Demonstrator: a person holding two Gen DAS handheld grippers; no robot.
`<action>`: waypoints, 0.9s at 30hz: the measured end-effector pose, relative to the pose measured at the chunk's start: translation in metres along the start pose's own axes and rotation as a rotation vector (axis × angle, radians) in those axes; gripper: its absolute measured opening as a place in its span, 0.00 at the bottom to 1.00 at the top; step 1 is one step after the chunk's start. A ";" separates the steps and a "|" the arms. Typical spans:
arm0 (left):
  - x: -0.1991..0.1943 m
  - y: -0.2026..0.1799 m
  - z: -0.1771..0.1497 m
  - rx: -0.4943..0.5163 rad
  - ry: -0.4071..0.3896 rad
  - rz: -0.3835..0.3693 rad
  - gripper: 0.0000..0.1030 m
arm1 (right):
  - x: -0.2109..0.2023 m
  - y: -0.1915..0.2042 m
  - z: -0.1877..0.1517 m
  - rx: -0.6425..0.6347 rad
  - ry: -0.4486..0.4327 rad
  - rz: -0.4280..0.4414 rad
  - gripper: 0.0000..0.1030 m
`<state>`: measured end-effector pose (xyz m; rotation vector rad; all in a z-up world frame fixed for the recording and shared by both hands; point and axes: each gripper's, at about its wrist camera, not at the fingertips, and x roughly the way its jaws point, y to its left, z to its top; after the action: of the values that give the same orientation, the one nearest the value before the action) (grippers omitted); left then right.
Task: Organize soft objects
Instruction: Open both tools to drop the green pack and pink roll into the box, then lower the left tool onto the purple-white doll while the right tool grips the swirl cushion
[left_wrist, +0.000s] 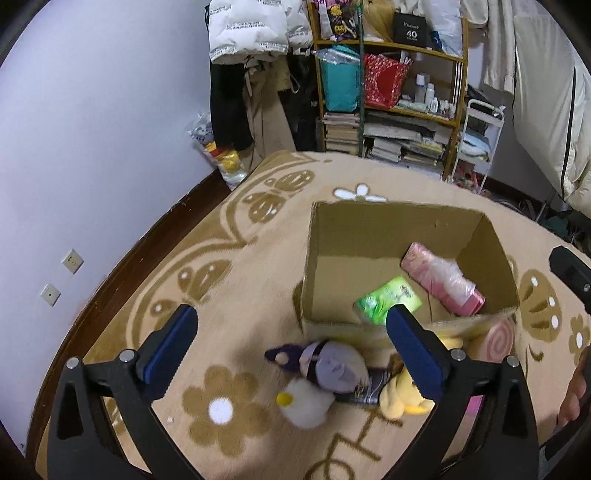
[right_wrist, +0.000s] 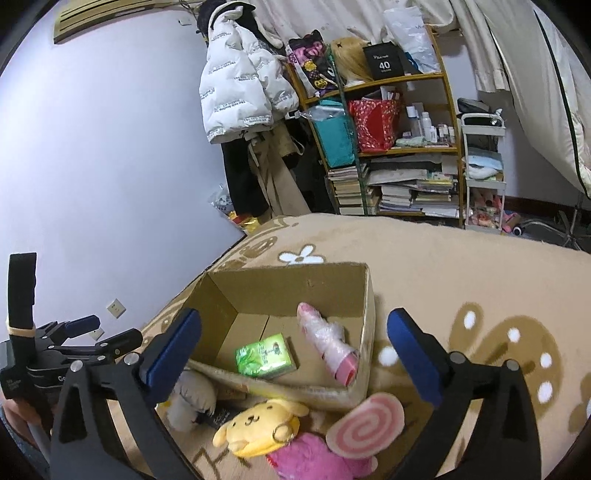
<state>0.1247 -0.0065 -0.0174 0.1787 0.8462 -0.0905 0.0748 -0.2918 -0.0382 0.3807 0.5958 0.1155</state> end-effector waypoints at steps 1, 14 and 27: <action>-0.002 0.001 -0.002 -0.001 0.006 0.000 0.98 | -0.004 -0.001 -0.003 0.011 0.002 0.001 1.00; -0.004 0.014 -0.015 -0.032 0.067 -0.039 0.98 | -0.015 -0.007 -0.036 -0.002 0.076 -0.065 1.00; 0.041 -0.001 -0.020 -0.026 0.164 -0.065 0.98 | 0.020 -0.024 -0.056 -0.026 0.162 -0.146 1.00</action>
<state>0.1366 -0.0035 -0.0616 0.1357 1.0161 -0.1270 0.0593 -0.2920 -0.1002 0.3034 0.7796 0.0137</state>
